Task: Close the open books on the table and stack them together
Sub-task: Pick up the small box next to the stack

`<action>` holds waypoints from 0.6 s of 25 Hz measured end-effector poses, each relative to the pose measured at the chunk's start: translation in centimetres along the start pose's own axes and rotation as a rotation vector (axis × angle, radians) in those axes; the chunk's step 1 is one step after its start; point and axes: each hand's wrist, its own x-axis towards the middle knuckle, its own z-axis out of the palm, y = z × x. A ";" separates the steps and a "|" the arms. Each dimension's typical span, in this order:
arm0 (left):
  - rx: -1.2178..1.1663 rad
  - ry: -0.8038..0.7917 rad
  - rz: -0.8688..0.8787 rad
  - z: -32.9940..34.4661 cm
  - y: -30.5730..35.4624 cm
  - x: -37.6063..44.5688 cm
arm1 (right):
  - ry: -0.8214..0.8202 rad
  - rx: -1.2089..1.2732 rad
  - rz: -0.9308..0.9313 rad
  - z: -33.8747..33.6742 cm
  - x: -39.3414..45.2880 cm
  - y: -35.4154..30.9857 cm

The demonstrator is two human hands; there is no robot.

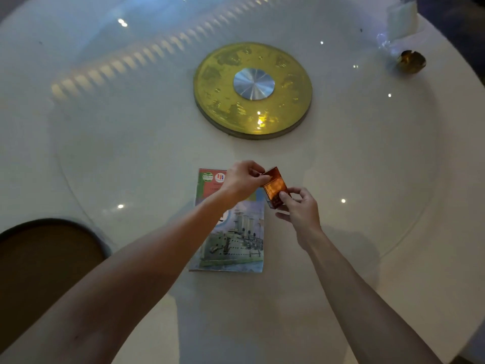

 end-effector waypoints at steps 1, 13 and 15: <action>-0.026 0.039 0.001 -1.4 -0.7 -1.1 | -0.039 0.007 -0.016 1.1 -0.9 -0.6; -0.249 0.513 -0.269 -19.3 -18.4 -18.0 | -0.446 -0.320 -0.088 23.7 -12.7 1.5; -0.250 0.580 -0.327 -21.7 -21.8 -20.7 | -0.511 -0.400 -0.083 27.7 -14.9 3.2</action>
